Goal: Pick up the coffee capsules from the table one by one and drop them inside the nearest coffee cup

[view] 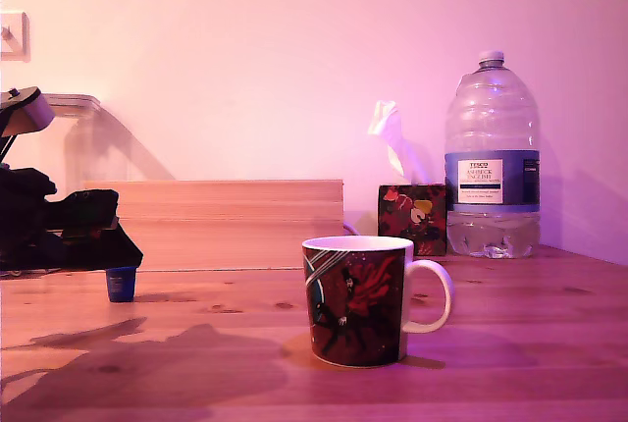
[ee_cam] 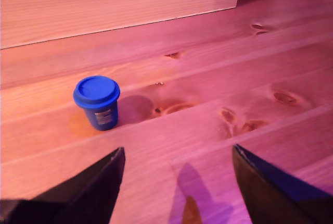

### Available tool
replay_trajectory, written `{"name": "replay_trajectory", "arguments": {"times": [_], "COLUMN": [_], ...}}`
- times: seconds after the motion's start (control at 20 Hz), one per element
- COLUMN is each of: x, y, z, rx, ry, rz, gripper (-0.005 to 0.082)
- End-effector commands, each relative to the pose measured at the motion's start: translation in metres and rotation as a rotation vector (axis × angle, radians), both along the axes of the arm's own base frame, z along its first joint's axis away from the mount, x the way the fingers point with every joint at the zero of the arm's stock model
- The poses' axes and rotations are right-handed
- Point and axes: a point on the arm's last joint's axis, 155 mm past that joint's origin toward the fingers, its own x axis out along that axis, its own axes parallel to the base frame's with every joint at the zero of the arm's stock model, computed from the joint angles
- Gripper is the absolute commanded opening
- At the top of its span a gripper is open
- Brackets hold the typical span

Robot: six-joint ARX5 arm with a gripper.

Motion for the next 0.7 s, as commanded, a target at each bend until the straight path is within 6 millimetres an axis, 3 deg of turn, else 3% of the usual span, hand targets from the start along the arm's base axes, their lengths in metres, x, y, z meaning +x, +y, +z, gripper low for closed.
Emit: {"name": "replay_trajectory", "arguments": {"times": [0.0,0.4,0.65], "x": [-0.004,-0.005,0.001], "y": [0.003,0.004,0.029], "z": [-0.002,-0.006,-0.004], "rx": [0.004,0.008,0.006], "ry": [0.01,0.021,-0.001], "rz": [0.006,0.009,0.079], "gripper": [0.0571,0.0571,0.0571]}}
